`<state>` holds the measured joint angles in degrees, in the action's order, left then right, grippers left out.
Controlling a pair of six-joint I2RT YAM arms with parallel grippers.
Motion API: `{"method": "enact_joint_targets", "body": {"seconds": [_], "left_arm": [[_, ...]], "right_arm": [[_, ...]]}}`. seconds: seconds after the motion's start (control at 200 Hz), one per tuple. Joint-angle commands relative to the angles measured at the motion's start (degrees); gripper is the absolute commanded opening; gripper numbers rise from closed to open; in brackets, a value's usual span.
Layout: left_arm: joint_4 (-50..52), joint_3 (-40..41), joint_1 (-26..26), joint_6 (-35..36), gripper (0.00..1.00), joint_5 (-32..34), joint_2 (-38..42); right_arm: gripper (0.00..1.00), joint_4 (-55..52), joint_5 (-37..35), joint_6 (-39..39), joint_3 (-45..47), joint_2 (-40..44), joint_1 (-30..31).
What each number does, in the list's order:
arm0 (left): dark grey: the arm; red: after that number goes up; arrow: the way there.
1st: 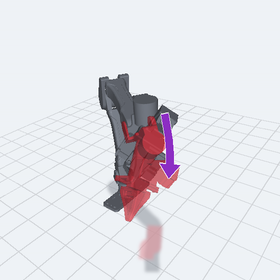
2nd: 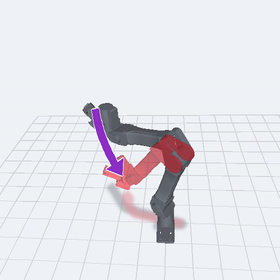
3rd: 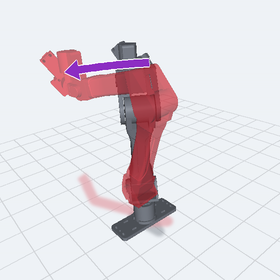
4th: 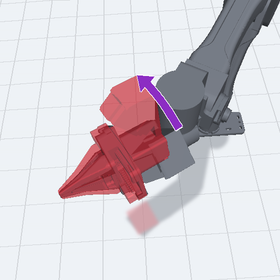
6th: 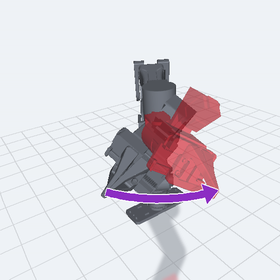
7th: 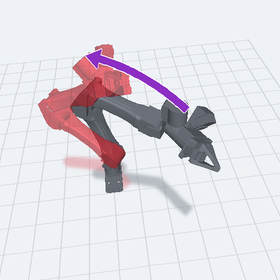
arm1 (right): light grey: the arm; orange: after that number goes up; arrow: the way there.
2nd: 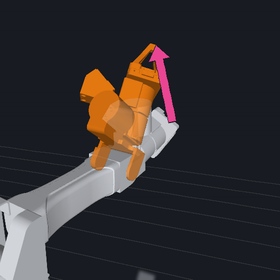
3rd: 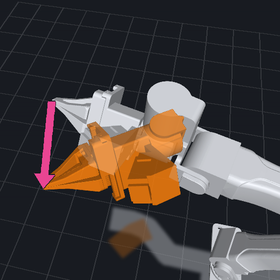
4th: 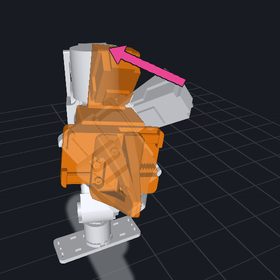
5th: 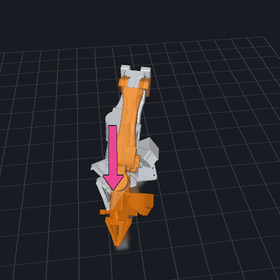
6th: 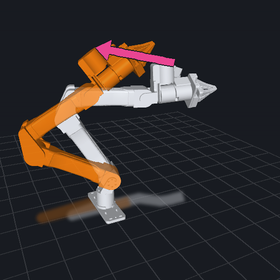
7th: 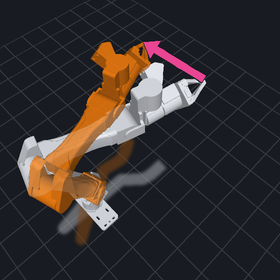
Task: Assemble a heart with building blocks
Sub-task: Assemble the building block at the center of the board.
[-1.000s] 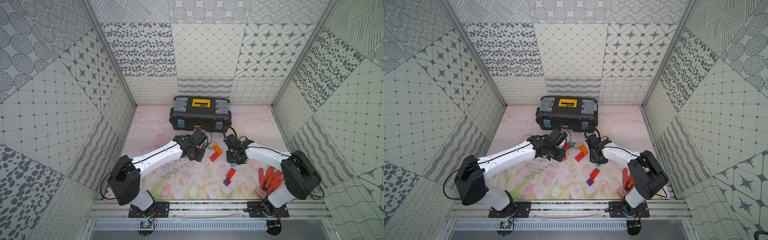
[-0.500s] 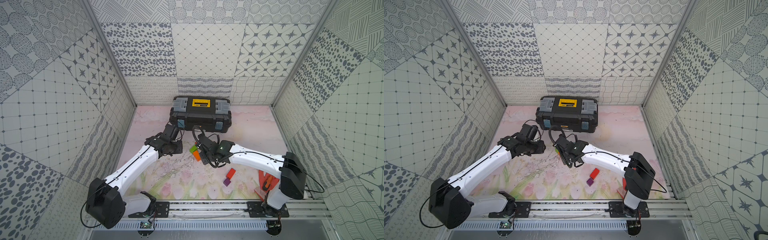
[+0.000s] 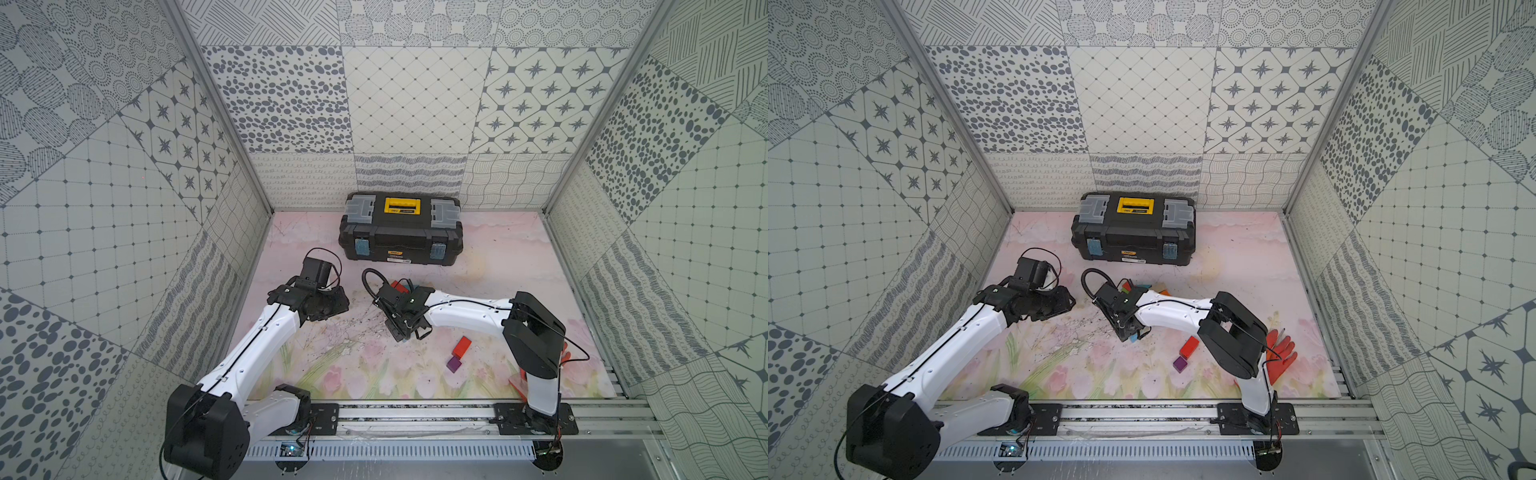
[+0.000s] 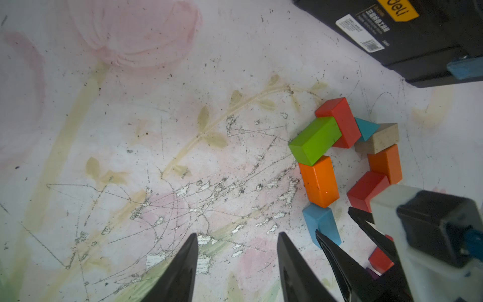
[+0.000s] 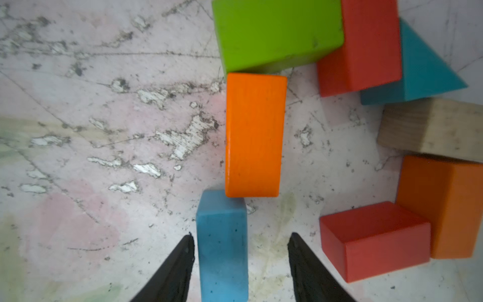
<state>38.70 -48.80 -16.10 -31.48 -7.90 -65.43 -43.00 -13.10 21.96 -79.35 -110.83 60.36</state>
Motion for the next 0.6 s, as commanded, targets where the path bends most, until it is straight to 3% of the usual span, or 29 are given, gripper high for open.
{"method": "enact_joint_targets", "body": {"seconds": [0.0, 0.3, 0.455, 0.595], "left_arm": [[-2.06, 0.06, 0.55, -1.03, 0.49, -2.78, -0.31], [-1.4, -0.34, 0.81, -0.24, 0.49, -1.9, -0.12], [-1.41, -0.36, 0.83, -0.2, 0.49, -1.88, -0.04], [-1.61, -0.29, 0.81, -0.24, 0.48, -2.07, -0.16]], "right_arm": [[0.56, 0.75, 1.11, 0.02, 0.81, -0.79, -0.4], [0.59, 1.92, 6.17, -1.21, 1.91, -0.59, -0.5], [0.38, 2.2, 4.82, -1.02, 3.3, 0.05, -1.52], [0.31, 3.33, 4.58, -1.86, 3.94, 0.79, -3.05]]}}
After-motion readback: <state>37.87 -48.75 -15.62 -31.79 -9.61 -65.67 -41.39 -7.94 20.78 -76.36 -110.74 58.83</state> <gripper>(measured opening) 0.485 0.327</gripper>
